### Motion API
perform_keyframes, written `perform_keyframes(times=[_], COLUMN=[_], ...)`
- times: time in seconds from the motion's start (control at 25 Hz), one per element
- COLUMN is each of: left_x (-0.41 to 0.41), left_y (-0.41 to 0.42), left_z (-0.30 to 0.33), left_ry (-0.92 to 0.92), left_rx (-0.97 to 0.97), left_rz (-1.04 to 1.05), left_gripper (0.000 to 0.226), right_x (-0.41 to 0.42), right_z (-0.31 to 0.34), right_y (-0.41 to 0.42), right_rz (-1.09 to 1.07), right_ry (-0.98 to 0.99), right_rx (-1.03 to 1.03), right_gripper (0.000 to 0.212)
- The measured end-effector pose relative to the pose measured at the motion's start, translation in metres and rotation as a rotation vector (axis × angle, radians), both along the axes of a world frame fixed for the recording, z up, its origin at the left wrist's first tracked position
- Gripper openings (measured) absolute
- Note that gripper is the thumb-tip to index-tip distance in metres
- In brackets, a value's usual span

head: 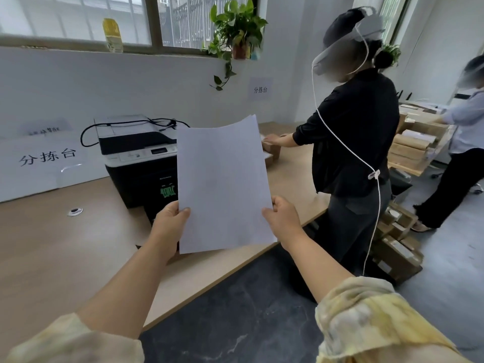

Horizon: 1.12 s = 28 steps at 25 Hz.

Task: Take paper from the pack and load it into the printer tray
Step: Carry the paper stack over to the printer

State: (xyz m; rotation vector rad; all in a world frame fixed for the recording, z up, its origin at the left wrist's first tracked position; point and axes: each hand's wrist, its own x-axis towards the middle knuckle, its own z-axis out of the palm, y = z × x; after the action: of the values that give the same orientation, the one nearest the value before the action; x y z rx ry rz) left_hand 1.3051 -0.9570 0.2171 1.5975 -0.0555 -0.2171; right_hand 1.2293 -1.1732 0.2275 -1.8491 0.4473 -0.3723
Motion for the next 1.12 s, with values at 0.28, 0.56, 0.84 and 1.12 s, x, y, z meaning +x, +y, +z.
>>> perform_keyframes(times=[0.28, 0.56, 0.84, 1.12], left_x=[0.066, 0.088, 0.108, 0.128], left_y=[-0.015, -0.012, -0.029, -0.055], left_z=[-0.011, -0.036, -0.066, -0.092], left_ry=[0.001, 0.024, 0.05, 0.062], left_rx=[-0.035, -0.061, -0.064, -0.122], left_rz=[0.037, 0.13, 0.2, 0.303], left_gripper=[0.024, 0.025, 0.027, 0.021], right_x=[0.066, 0.112, 0.147, 0.191], right_z=[-0.01, -0.031, -0.062, -0.085], right_y=[-0.017, -0.02, -0.04, -0.071], right_rz=[0.043, 0.124, 0.202, 0.329], right_ry=[-0.003, 0.016, 0.041, 0.066], right_rx=[0.019, 0.019, 0.047, 0.048], right_gripper=[0.017, 0.018, 0.016, 0.01])
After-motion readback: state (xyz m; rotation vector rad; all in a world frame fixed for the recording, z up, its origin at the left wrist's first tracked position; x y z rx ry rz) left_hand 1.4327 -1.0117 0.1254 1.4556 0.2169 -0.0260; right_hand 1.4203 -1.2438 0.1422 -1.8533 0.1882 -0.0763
